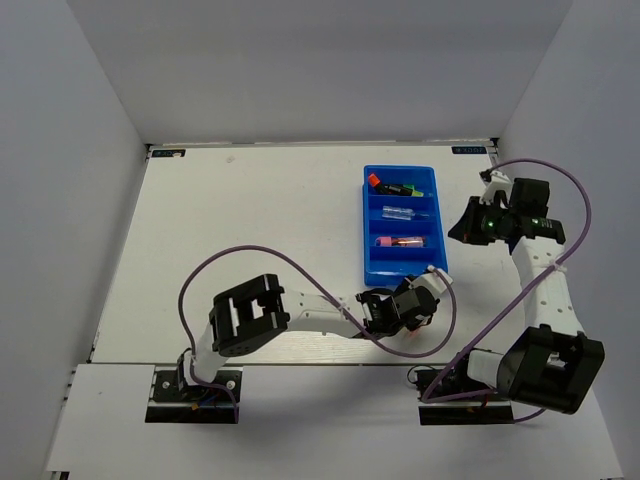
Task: Sort the stationery into containers
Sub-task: Grab a piece of stationery with the left arm
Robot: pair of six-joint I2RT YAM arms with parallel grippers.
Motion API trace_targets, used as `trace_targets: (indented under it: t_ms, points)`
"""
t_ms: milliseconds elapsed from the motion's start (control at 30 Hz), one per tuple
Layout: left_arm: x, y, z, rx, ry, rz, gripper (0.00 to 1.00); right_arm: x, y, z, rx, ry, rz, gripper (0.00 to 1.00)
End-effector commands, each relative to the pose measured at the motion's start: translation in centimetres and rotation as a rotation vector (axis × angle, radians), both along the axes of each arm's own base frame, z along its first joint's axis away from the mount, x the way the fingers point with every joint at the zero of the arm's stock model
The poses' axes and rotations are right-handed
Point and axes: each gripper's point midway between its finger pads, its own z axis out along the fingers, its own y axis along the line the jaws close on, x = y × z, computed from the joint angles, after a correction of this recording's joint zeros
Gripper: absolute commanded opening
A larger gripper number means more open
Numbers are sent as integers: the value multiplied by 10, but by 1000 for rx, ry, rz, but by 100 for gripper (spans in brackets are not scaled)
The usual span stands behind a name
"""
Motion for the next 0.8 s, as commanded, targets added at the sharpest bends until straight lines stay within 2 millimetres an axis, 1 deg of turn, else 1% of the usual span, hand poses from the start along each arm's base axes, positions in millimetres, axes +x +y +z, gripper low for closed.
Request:
trace_targets:
  t_ms: [0,33,67,133,167,267,367,433,467,500,767]
  points:
    - [13,-7,18,-31,-49,65,53,1,4,13,59,-62,12,0]
    - [13,-11,24,-45,-47,72,53,2,5,12,63,-64,16,0]
    - [15,-10,23,-38,-53,84,53,1,1,11,67,-62,8,0]
    - [15,-13,20,-26,-46,92,53,0,0,11,78,-63,8,0]
    - [16,-14,18,-24,-45,95,55,1,-1,11,82,-62,2,0]
    - [15,-14,13,-25,-31,106,55,0,-3,11,102,-62,-1,0]
    - [14,-13,7,-15,-15,113,55,0,-8,9,113,-57,-14,0]
    - [13,-9,-1,1,-7,122,55,0,-8,10,129,-56,-12,0]
    - [13,-11,0,-11,-7,121,55,0,-8,10,136,-53,-13,0]
    - [12,-6,-7,14,0,125,55,0,-10,10,150,-50,-18,0]
    - [5,2,-26,37,28,149,55,0,-13,11,200,-46,-25,0]
